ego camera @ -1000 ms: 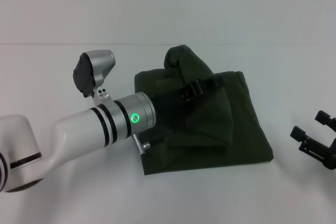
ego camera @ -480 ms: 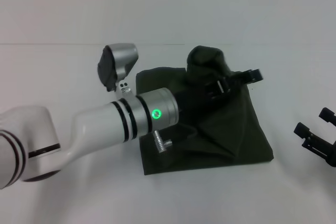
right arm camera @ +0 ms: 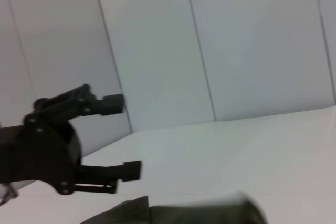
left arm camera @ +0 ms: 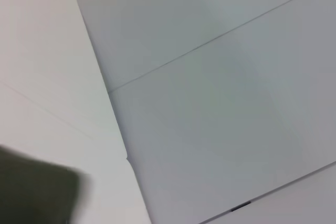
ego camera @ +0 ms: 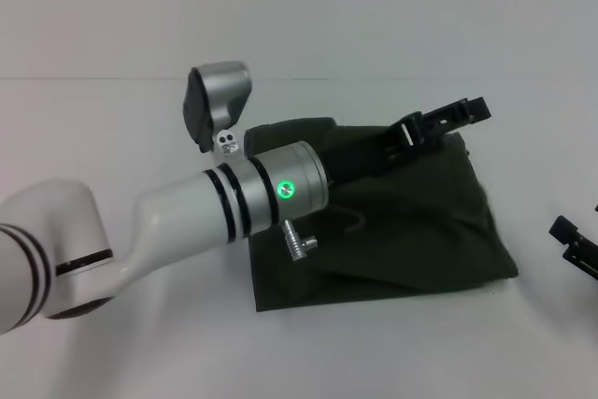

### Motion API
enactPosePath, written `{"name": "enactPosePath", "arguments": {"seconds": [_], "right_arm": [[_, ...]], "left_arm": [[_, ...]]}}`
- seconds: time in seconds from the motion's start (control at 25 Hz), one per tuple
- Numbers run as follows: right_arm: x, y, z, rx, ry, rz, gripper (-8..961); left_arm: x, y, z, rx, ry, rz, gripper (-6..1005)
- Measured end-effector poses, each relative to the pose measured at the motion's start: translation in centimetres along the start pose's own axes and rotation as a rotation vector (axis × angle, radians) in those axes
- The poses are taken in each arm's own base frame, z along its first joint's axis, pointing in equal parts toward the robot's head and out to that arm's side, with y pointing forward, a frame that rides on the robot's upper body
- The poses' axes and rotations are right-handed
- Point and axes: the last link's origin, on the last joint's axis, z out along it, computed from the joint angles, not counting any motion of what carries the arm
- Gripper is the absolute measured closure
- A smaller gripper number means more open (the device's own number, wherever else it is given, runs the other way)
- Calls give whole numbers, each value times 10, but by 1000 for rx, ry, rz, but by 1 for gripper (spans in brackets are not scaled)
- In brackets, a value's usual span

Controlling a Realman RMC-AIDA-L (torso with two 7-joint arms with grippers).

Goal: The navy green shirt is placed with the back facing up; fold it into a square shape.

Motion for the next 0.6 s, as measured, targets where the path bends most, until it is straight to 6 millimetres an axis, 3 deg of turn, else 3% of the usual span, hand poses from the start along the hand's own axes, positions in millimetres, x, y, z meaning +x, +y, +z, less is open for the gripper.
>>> {"name": "enactPosePath", "arguments": {"seconds": [0.16,0.32,0.6], "right_arm": [[-2,-3,-4,30,-31,28,35],[-8,-9,-7,36,-42,106,36],[-33,-3,20,-219,117,116,37]], "left_arm": [[7,-3,-18,-36,33,-21,62],[16,-10,-50,-66,64,17,62],[14,-27,-122,-41,47,172,63]]}}
